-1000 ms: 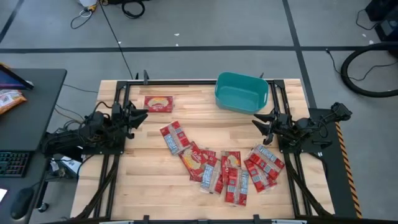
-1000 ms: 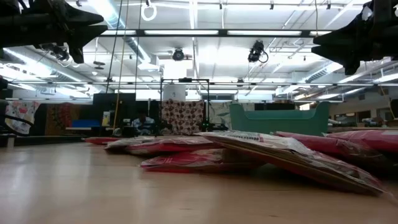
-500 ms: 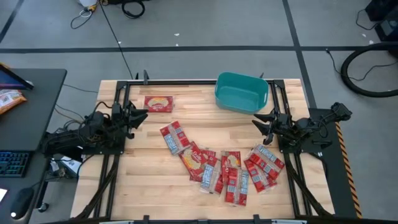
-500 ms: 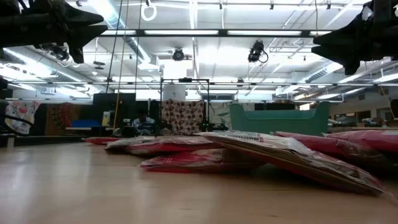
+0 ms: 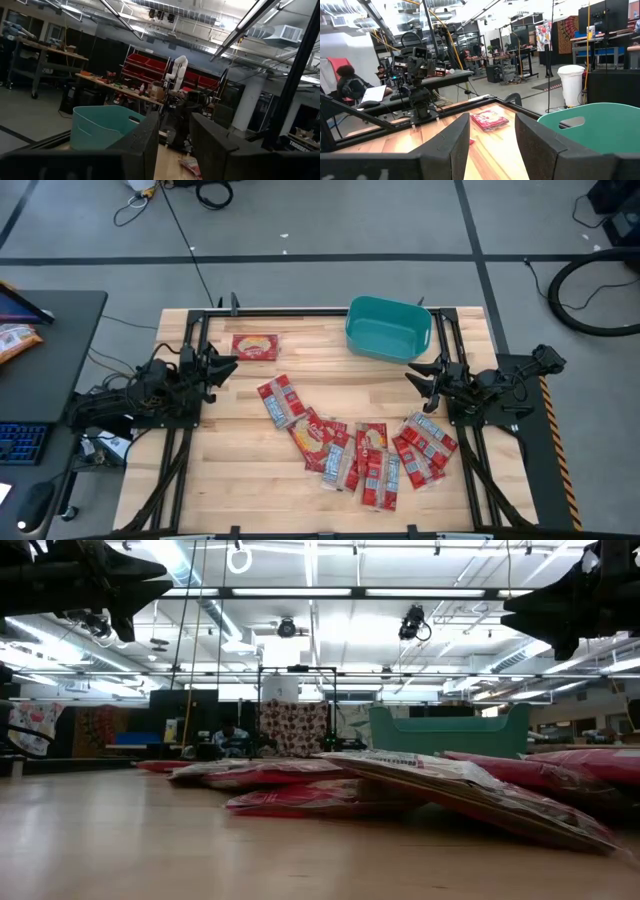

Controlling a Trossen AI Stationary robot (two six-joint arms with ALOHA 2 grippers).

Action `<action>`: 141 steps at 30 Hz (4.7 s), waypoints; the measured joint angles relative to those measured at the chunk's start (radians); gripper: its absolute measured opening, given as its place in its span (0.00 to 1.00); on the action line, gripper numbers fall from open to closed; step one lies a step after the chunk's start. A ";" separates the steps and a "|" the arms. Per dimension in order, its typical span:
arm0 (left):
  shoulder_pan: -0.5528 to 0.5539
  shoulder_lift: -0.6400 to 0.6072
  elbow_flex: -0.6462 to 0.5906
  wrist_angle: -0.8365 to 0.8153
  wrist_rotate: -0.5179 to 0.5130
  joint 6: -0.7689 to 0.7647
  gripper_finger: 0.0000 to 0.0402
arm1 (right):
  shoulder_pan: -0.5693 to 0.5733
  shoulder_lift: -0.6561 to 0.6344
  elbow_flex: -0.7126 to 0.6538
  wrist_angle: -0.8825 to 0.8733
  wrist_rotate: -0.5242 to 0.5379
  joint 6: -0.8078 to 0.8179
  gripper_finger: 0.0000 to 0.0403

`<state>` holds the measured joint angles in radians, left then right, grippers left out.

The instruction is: Sort popcorn bags into baskets

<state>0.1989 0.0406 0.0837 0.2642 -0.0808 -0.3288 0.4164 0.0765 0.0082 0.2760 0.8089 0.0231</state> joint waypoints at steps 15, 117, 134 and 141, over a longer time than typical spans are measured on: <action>0.000 0.000 0.000 0.112 -0.012 -0.026 0.29 | 0.000 0.000 0.000 0.075 0.000 0.000 0.40; -0.080 0.489 0.000 0.575 0.173 0.136 0.29 | 0.053 1.776 1.172 -1.538 -0.740 1.353 0.67; -0.080 0.489 0.000 0.573 0.172 0.138 0.29 | 0.061 1.837 1.154 -1.560 -0.728 1.304 0.40; -0.080 0.489 0.000 0.573 0.172 0.138 0.29 | 0.062 1.836 1.119 -1.520 -0.754 1.275 0.16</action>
<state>0.1184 0.5301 0.0837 0.8375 0.0914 -0.1909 0.4782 1.9121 1.1276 -1.2445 0.0547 1.2980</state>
